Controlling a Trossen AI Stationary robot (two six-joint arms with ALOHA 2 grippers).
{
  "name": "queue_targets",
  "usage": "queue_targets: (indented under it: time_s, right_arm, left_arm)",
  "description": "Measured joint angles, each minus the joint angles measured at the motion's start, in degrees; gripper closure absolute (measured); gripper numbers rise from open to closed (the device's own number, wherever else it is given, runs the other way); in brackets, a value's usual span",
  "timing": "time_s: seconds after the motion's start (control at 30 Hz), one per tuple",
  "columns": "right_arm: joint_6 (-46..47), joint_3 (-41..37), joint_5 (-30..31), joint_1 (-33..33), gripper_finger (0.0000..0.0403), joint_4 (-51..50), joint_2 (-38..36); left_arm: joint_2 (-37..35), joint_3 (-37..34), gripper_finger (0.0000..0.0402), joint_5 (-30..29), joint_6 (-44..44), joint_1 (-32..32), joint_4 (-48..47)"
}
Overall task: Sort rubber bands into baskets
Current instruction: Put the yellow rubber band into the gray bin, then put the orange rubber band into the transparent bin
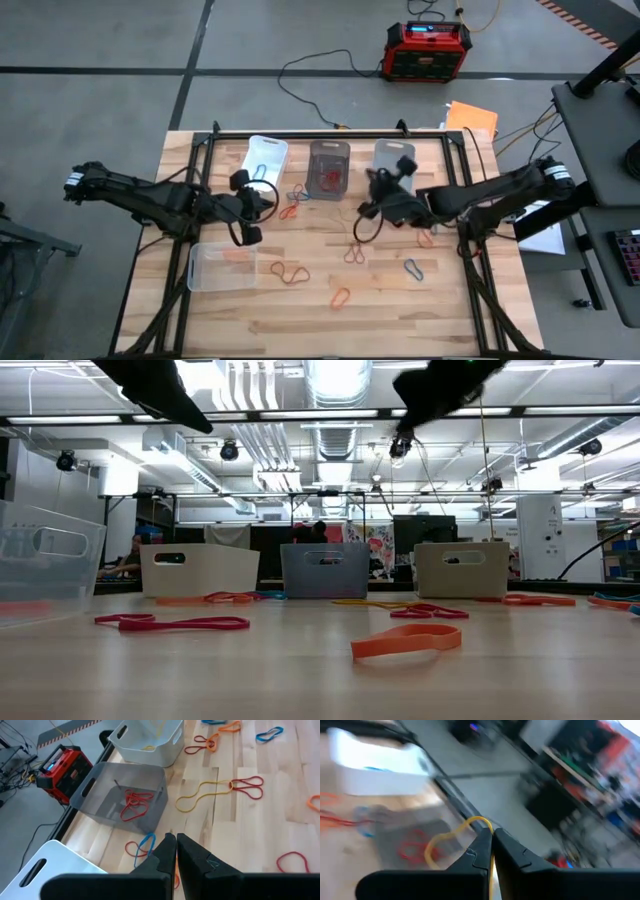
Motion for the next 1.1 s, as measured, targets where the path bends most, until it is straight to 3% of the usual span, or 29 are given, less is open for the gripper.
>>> queue_targets:
  time_s: [0.2,0.37,0.57,0.8,1.1]
  right_arm:
    - [16.94,-0.03,-1.95,-8.85,0.0394,-13.81,-0.09]
    - [24.91,-0.17,-3.48,-16.31,0.0394,-20.74,1.3]
    - [25.18,-0.29,-9.5,-22.81,0.0394,-21.11,1.99]
    - [28.1,-0.39,-13.23,-25.86,0.0389,-21.05,1.97]
    - [30.79,-1.41,-16.39,-27.32,0.0315,-21.09,1.97]
  left_arm:
    - [0.64,-0.18,0.0402,0.02,0.0,0.0,1.11]
    - [0.77,-0.18,0.0402,0.02,0.01,0.0,1.62]
    - [1.44,-0.18,0.0402,0.02,0.03,0.0,1.7]
    - [2.25,-0.18,0.0402,0.02,0.13,0.0,1.68]
    - [2.39,-0.18,0.0402,0.04,0.13,0.0,1.66]
